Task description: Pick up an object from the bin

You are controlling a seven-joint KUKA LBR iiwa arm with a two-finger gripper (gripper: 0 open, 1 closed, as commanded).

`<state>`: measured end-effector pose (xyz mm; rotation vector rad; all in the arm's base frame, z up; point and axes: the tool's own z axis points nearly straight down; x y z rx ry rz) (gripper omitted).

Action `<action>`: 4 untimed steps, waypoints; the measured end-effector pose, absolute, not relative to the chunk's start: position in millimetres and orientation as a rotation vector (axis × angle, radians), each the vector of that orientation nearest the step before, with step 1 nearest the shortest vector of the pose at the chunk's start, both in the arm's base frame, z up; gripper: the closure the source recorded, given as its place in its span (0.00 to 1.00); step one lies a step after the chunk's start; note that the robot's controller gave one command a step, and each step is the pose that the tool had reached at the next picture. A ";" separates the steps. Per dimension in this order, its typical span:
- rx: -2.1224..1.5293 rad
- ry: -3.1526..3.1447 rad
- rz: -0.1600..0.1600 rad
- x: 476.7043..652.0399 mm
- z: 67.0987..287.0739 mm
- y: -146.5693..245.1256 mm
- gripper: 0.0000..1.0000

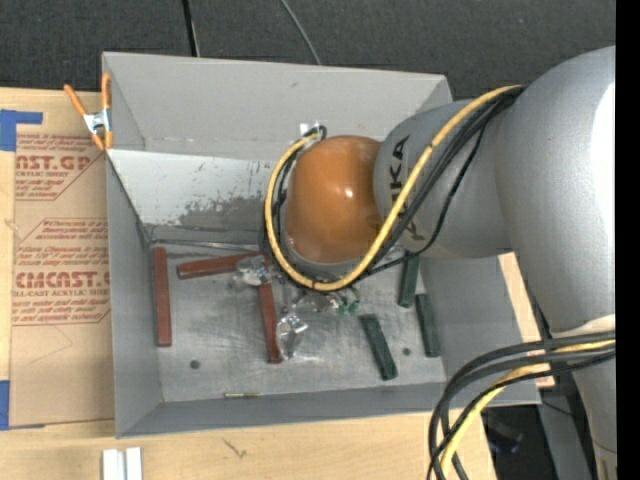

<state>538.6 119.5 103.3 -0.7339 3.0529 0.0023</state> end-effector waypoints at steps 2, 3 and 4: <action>-1.328 2.845 0.001 536.9 77.8 110.7 0.00; -1.492 2.769 -0.005 541.5 73.2 119.5 1.00; -1.491 2.769 -0.005 541.5 73.2 119.6 1.00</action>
Offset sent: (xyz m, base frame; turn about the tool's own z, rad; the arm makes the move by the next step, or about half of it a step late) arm -0.0028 -0.0114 -0.0333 -0.4130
